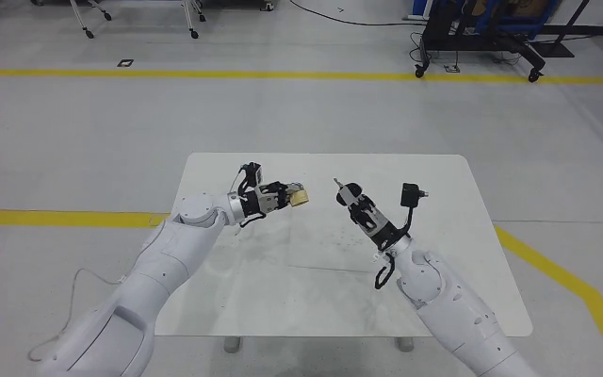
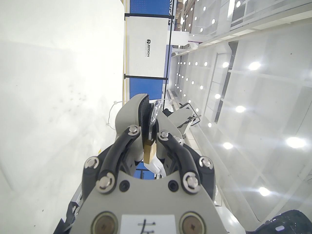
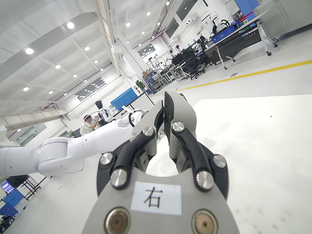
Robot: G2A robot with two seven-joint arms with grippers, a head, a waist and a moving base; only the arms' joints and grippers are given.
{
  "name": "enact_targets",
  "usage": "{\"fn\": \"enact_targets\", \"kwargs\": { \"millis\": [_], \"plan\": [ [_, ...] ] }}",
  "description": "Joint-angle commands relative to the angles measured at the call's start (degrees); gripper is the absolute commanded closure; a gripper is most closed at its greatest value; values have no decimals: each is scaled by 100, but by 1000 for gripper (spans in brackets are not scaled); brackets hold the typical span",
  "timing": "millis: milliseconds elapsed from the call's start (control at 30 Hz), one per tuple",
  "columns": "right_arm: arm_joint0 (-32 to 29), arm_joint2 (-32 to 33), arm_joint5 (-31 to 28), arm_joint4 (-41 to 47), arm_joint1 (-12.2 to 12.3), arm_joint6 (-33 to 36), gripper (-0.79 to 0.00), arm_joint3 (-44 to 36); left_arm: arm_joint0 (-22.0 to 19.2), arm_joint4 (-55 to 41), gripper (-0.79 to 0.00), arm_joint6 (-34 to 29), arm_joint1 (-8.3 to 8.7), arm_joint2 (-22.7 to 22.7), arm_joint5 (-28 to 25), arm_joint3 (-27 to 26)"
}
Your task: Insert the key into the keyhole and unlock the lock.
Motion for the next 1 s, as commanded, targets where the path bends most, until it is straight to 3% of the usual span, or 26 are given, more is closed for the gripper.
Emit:
{"fn": "enact_targets", "kwargs": {
  "millis": [0,233,500,667,867,967],
  "plan": [
    [-1,1,0,-1,0,0,0,-1,0,0,0,-1,0,0,0,0],
    [32,58,47,-271,6,13,0,-103,160,413,0,662,11,-16,294,-241],
    [-136,560,162,-3424,195,154,0,-595,96,674,0,781,-34,24,1567,-343],
    [-486,663,786,-5542,294,147,0,-1125,16,392,0,852,-161,50,2380,-212],
    [-714,434,1567,-7336,319,698,0,-1635,-13,174,0,1273,-309,30,2640,-295],
    [-778,364,1897,-7734,310,768,0,-1722,18,172,0,1441,-356,19,2606,-316]
  ]
}}
